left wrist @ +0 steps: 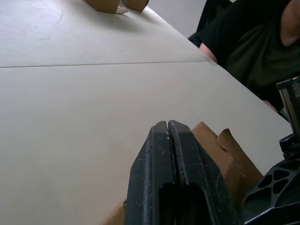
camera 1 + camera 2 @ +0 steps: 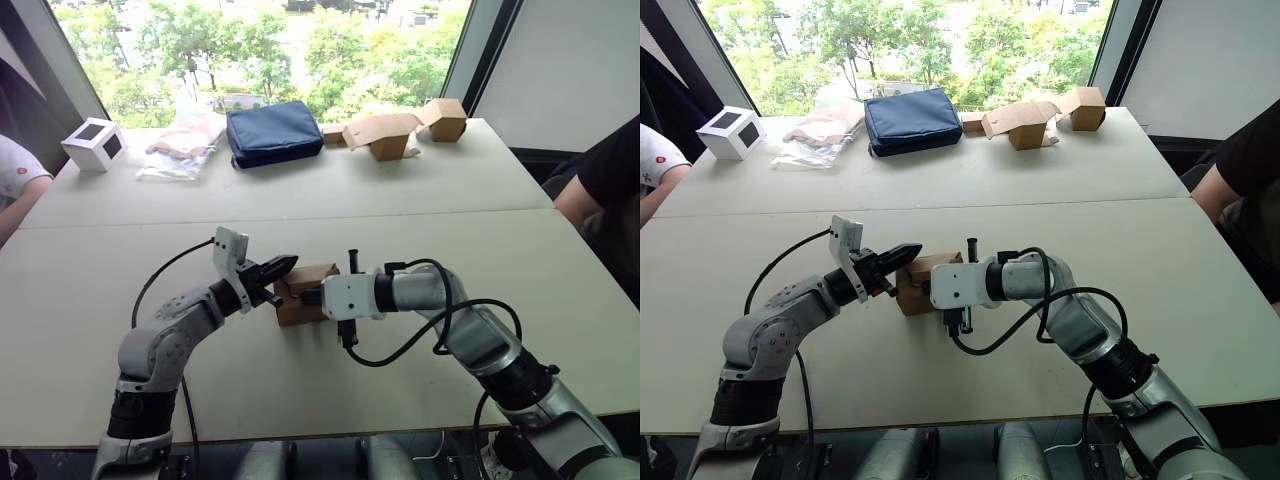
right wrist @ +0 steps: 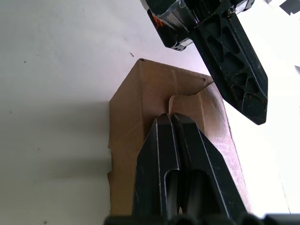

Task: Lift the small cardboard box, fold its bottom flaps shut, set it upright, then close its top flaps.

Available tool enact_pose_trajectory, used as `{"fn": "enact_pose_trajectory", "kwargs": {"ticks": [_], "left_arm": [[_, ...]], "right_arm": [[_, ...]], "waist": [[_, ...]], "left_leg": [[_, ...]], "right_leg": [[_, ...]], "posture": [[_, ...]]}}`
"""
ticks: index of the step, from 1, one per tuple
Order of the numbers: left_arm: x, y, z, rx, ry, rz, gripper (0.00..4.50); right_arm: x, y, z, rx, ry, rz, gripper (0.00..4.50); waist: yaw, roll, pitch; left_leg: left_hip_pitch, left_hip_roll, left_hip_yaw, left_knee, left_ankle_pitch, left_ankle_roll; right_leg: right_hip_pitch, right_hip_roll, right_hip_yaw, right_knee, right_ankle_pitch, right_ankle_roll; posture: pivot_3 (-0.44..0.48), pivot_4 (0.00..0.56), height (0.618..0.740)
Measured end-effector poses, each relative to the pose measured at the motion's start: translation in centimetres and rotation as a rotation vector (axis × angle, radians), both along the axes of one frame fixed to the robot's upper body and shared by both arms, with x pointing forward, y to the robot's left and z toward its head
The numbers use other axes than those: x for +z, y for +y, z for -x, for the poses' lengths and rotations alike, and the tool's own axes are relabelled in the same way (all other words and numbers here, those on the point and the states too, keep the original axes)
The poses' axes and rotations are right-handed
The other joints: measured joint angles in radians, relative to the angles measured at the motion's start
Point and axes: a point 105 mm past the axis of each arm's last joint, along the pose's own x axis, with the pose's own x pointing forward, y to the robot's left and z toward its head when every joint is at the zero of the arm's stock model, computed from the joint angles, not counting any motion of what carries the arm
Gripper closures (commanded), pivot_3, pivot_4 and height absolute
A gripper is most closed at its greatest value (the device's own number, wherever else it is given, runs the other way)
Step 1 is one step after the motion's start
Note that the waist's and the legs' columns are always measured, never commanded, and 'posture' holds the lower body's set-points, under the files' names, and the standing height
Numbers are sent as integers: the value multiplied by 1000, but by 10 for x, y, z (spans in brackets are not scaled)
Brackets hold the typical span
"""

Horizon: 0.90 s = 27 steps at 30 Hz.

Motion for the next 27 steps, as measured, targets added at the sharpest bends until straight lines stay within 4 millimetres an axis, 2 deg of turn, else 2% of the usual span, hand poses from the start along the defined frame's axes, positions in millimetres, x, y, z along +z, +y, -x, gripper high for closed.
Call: {"fn": "enact_pose_trajectory", "kwargs": {"ticks": [12,19,27], "left_arm": [[-1,3,1,-3,7,-10,4474],[-3,3,1,1,16,-8,4474],[-2,4,1,13,35,21,4474]], "right_arm": [[0,0,2,14,-11,14,4500],[-5,1,-9,20,-131,81,4500],[-6,3,-13,20,-168,84,4500]], "waist": [[0,0,0],[0,0,0],[-1,0,0]], "left_leg": [[0,0,0,0,0,0],[0,0,0,0,1,-1],[0,0,0,0,3,-6]], "right_leg": [[0,0,0,0,0,0],[0,0,0,0,0,0],[1,0,0,0,0,0]], "posture": [[0,150,740],[0,150,740],[0,150,740]]}}
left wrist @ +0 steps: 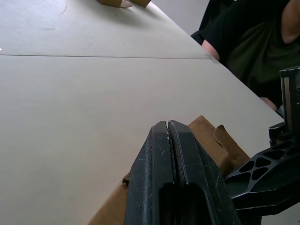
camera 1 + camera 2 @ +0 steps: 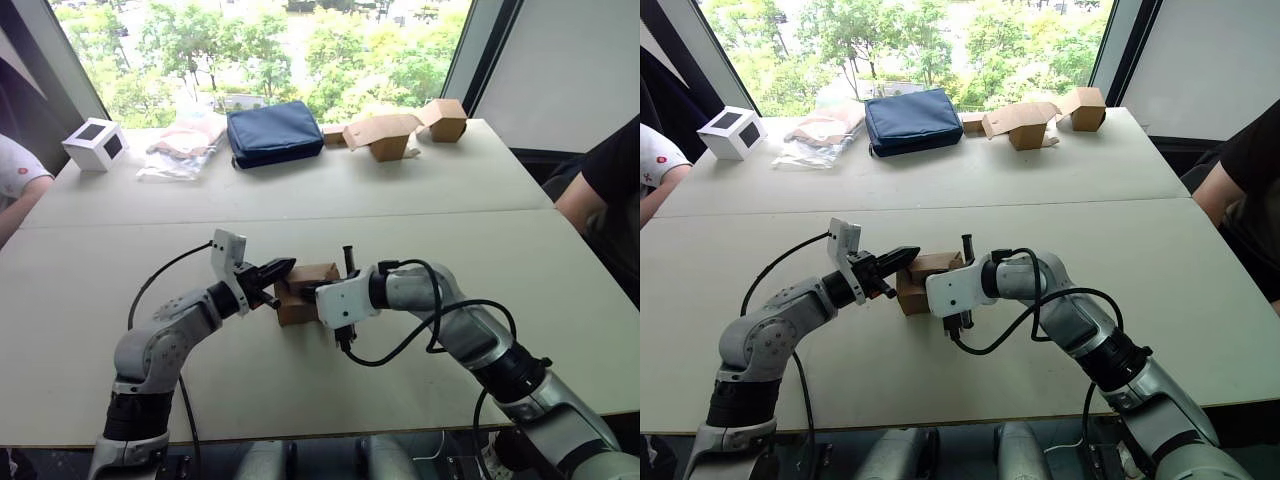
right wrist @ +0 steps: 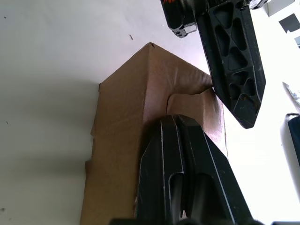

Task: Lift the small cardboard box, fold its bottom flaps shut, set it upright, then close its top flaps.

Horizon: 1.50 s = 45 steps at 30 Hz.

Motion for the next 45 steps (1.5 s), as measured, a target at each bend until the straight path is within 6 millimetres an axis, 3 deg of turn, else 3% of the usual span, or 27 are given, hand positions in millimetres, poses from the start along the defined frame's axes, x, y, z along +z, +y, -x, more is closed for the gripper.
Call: {"fn": "enact_pose_trajectory", "kwargs": {"ticks": [20,24,34,39,45], "left_arm": [[-2,-4,5,-61,-53,-150,4474],[-2,-6,5,-73,-63,-172,4474],[-4,-6,7,-114,-106,-257,4474],[-3,-5,9,-122,-113,-272,4474],[20,-1,16,-124,-148,-220,4474]], "right_arm": [[-2,0,-11,-29,-65,23,4500],[-4,0,-6,-33,7,-13,4500],[10,-6,13,-30,212,-161,4500],[19,-12,10,-68,254,-231,4500],[32,-22,-6,-163,247,-317,4500]], "waist": [[2,0,0],[3,0,0],[1,0,0],[1,0,0],[0,0,0]], "left_leg": [[1,0,0,0,0,0],[1,0,-1,0,0,0],[1,0,-1,0,-3,5],[1,0,-1,0,-3,5],[0,0,-1,0,-3,5]], "right_leg": [[2,0,-1,0,0,0],[2,0,-1,-1,0,0],[2,0,-1,-1,0,0],[2,0,-1,-1,0,0],[1,0,0,-1,0,0]], "posture": [[0,150,740],[0,150,740],[0,150,740],[0,150,740],[0,150,740]]}}
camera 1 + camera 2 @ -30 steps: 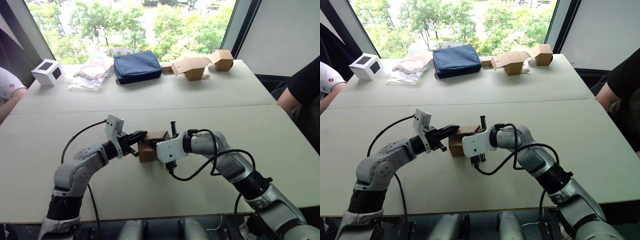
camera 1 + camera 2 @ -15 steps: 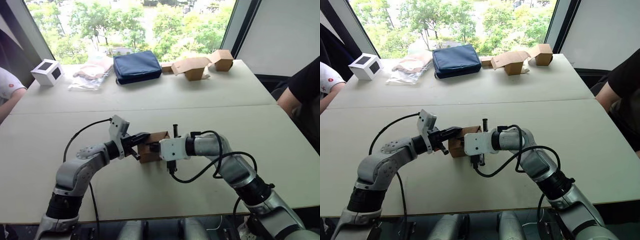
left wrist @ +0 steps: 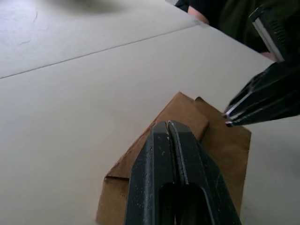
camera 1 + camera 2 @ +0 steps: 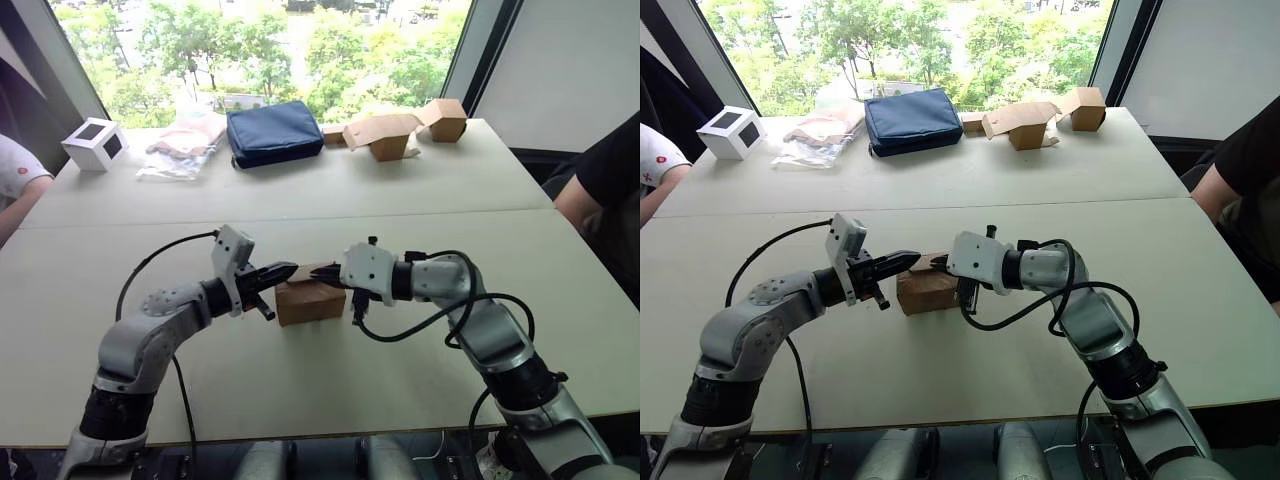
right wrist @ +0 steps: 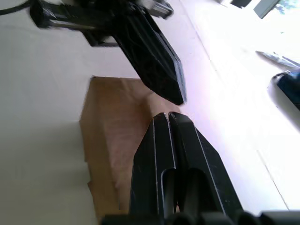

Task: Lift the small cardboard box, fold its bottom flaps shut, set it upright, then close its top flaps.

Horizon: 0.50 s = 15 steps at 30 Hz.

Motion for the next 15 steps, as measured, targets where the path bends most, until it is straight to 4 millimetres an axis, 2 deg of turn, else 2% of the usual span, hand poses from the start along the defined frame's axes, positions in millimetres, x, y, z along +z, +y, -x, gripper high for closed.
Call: {"fn": "enact_pose_trajectory", "kwargs": {"ticks": [6,15], "left_arm": [[5,2,2,6,-34,-60,4474],[-17,-13,2,-26,-24,-160,4474]], "right_arm": [[-6,-3,-8,-39,18,3,4500],[-23,-2,-12,-40,35,63,4500]], "waist": [[0,0,0],[0,0,0]], "left_leg": [[0,0,0,0,0,0],[0,0,0,0,0,0]], "right_leg": [[0,0,0,0,0,0],[0,0,0,0,0,0]], "posture": [[0,150,740],[0,150,740]]}}
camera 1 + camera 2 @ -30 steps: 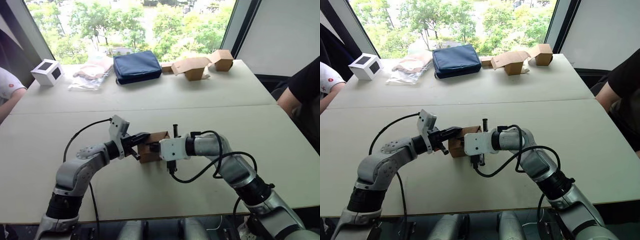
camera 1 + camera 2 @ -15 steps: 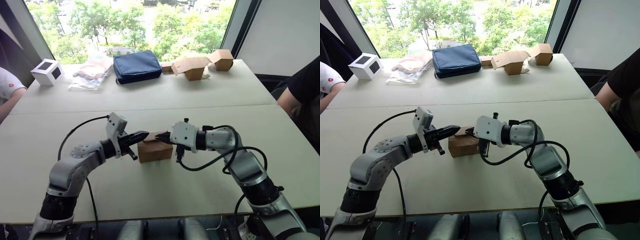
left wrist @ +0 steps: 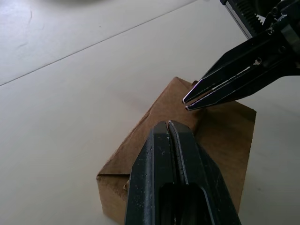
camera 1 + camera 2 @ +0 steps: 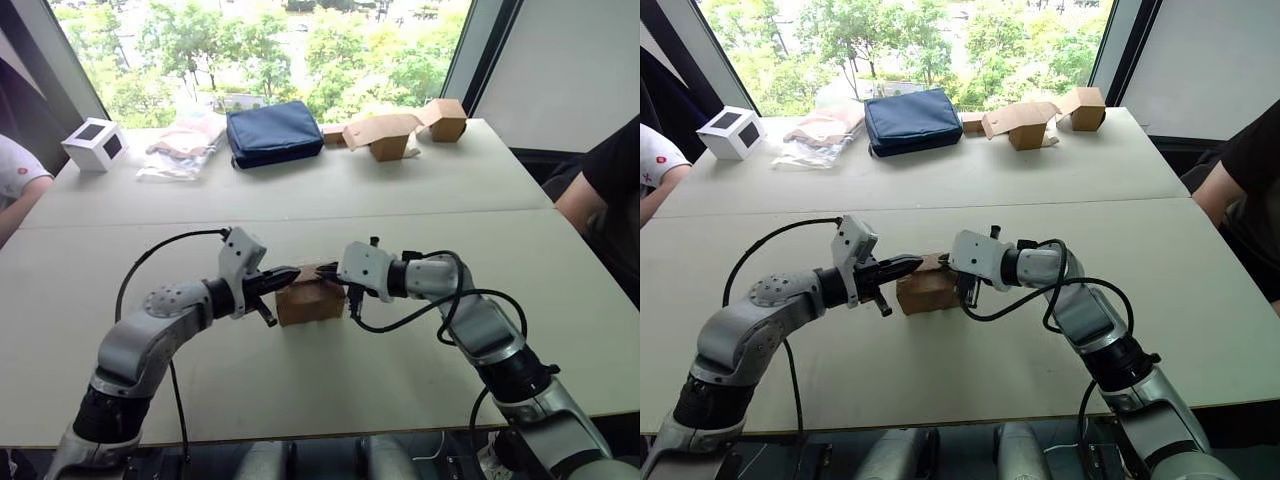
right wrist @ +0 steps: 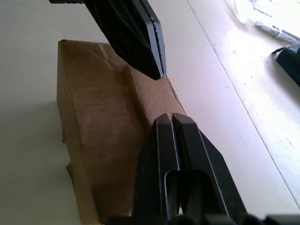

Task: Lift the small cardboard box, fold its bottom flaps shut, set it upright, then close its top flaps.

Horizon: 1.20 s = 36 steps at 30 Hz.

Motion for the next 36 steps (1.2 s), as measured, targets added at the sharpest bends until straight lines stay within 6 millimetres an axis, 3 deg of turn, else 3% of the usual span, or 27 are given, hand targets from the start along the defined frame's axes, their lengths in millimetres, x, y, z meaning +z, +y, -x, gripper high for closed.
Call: {"fn": "enact_pose_trajectory", "kwargs": {"ticks": [17,21,24,26,28,30,36], "left_arm": [[-6,-2,0,-11,0,-15,4474],[-1,8,6,14,-35,-13,4474],[27,30,11,92,-104,83,4474],[46,43,16,133,-137,147,4474],[53,58,22,184,-131,202,4474],[42,67,29,219,-87,203,4474],[-31,96,69,329,131,34,4474]], "right_arm": [[-2,3,-3,31,-39,34,4500],[24,5,-1,25,30,-191,4500],[68,-13,3,1,52,-424,4500],[76,-29,9,-13,77,-460,4500],[66,-48,13,-71,151,-480,4500],[54,-60,12,-141,217,-525,4500],[9,-103,22,-359,350,-561,4500]], "waist": [[0,0,0],[-3,0,0],[2,0,0],[7,0,0],[7,0,0],[2,0,0],[1,1,0]], "left_leg": [[0,0,0,0,0,0],[0,1,0,-1,0,0],[-2,1,-1,-1,0,0],[-1,1,-2,0,0,1],[0,1,-2,0,-1,2],[0,0,-1,-1,-1,2],[0,1,1,-5,-1,2]], "right_leg": [[0,0,0,0,0,0],[-1,0,1,0,0,0],[-2,-1,1,0,0,0],[1,-2,0,-1,0,0],[2,-3,0,-2,0,0],[2,-3,0,-2,0,0],[0,-3,2,-3,0,-1]], "posture": [[0,150,740],[0,150,740],[0,150,740],[0,150,740],[0,150,740],[0,150,740],[0,150,740]]}}
